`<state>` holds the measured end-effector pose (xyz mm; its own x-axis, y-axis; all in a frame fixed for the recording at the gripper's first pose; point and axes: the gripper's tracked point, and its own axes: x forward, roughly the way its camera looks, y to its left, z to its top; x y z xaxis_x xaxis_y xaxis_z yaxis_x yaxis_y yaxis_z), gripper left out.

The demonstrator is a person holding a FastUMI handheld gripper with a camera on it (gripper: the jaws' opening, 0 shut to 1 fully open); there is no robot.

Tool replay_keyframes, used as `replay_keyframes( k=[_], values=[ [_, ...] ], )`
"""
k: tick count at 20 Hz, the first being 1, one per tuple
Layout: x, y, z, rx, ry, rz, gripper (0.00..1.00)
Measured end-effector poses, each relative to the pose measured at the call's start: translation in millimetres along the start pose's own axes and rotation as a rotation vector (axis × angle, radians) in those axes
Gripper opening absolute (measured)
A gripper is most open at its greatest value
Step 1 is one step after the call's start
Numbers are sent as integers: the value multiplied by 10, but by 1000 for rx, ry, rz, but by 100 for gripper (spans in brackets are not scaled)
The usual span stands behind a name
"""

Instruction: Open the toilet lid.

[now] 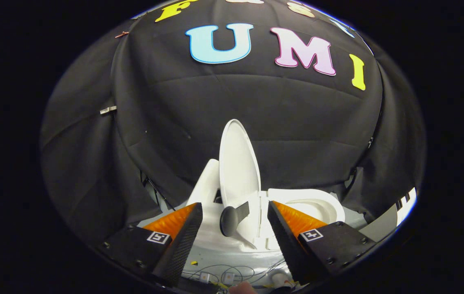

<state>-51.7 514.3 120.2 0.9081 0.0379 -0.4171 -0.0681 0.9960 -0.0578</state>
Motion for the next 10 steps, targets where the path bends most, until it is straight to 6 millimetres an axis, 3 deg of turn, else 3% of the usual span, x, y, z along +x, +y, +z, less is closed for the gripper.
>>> replay_keyframes(
  k=[3, 10],
  values=[
    [-82, -47, 229, 18, -50, 19, 99],
    [-305, -290, 543, 91, -74, 93, 100]
  ],
)
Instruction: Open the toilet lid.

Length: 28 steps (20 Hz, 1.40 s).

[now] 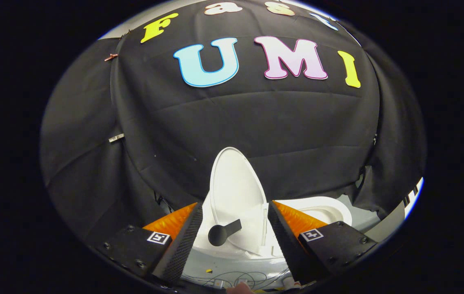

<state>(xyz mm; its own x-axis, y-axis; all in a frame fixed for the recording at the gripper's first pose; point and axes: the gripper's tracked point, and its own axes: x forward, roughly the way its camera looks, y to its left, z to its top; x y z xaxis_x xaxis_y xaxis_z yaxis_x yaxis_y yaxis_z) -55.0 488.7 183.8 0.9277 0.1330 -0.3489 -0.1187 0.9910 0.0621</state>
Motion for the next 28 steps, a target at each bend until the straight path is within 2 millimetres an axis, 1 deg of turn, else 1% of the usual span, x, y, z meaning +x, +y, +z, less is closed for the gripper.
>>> replay_keyframes(
  k=[3, 4, 5, 6, 7, 8, 9, 11, 13, 18, 20, 22, 24, 25, 26, 28],
  values=[
    [-118, -163, 127, 33, -26, 69, 100],
    [-142, -257, 165, 40, -37, 84, 100],
    [-165, -376, 191, 38, -50, 93, 99],
    [-188, -528, 256, 28, -81, 91, 100],
    [-183, -683, 278, 28, -97, 86, 99],
    [-190, -792, 257, 42, -86, 95, 99],
    [-187, -891, 201, 61, -70, 103, 99],
    [-124, -1183, 148, 80, -66, 95, 99],
    [-36, -1517, 63, 75, -67, 72, 99],
    [176, -2341, -369, 6, -55, 8, 99],
    [241, -2583, -552, 28, -40, 3, 99],
    [290, -2807, -608, 40, -65, 1, 99],
    [361, -3013, -616, 12, -118, -2, 100],
    [392, -3169, -659, -17, -130, -26, 99],
    [416, -3309, -736, -42, -131, -50, 99],
    [495, -3481, -921, -69, -124, -76, 99]
  ],
)
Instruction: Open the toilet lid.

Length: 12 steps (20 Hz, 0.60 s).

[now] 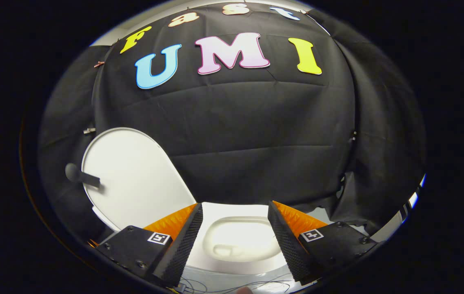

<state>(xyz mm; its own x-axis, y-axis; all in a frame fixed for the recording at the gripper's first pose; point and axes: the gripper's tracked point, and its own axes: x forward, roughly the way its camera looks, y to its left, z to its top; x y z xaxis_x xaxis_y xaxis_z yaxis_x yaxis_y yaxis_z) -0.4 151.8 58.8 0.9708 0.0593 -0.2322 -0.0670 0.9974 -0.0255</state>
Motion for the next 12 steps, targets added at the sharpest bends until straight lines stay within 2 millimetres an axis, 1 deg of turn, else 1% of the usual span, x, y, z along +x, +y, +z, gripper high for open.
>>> replay_keyframes(
  k=[2, 4, 6, 10, 12],
  values=[
    [34, -145, -187, -9, 5, -21, 100],
    [73, -240, -423, -14, 20, -28, 99],
    [89, -316, -583, 7, 36, -36, 100],
    [93, -422, -629, 20, 14, -54, 99],
    [103, -432, -662, 22, 24, -51, 99]
  ],
)
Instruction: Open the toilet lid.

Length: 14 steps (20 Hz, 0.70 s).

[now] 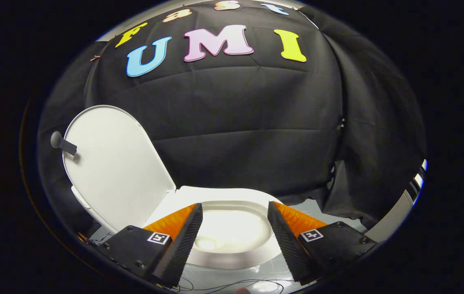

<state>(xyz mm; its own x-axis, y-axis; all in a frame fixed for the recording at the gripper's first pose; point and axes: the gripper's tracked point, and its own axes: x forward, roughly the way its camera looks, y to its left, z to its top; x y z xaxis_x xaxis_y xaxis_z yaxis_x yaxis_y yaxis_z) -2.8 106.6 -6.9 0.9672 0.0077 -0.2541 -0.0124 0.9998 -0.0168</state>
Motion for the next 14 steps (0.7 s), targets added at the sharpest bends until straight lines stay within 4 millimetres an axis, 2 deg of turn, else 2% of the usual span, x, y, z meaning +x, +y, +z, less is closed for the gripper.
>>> replay_keyframes(
  k=[4, 14],
  values=[
    [-4, -33, -9, 0, -1, -5, 99],
    [-53, -70, 182, -15, -78, -4, 99]
  ],
)
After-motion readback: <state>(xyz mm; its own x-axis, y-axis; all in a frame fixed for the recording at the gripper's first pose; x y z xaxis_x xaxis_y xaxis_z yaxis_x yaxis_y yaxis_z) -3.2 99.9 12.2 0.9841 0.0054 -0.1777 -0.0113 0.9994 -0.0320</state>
